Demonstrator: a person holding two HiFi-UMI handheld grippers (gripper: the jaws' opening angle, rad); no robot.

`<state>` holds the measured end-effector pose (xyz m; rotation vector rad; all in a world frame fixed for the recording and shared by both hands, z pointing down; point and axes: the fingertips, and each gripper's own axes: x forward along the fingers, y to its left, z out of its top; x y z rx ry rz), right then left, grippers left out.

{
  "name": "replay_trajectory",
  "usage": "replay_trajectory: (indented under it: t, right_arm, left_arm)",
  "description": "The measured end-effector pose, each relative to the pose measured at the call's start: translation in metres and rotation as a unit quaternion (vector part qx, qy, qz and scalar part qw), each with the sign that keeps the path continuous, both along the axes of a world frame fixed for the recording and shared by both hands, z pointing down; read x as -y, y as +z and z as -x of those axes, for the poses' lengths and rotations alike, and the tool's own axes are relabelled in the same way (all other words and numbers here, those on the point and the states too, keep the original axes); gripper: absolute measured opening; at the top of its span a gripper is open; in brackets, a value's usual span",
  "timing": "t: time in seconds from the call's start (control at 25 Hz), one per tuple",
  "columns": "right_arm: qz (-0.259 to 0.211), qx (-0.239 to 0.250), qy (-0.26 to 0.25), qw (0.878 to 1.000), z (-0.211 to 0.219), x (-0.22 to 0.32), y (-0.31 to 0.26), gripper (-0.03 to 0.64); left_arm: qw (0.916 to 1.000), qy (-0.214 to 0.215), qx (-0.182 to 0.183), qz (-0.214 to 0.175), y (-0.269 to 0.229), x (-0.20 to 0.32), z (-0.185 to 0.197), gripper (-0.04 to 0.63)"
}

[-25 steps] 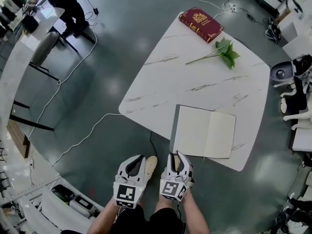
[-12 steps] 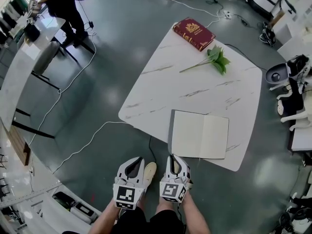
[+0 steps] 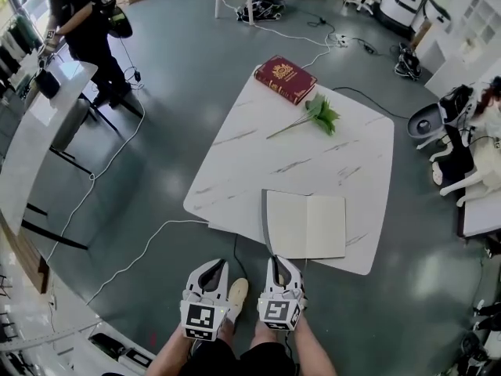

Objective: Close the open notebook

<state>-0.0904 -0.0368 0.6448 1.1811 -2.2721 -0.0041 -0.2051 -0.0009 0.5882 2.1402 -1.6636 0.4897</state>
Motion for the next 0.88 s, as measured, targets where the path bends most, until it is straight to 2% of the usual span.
replay_trajectory:
  t: [0.48,0.88]
  right_arm:
    - [-0.022,0.027,0.066,0.997,-0.059,0.007,-0.045,0.035]
    - [-0.017,0.076,0.127,0.989,-0.110,0.018,-0.065,0.035]
  left_arm:
    - [0.9975,0.062,0.007,-0.034,-0.046,0.019,-0.058,0.026]
    - [0.9936,0.103,0.008,-0.046,-0.062,0.040,-0.104,0.025]
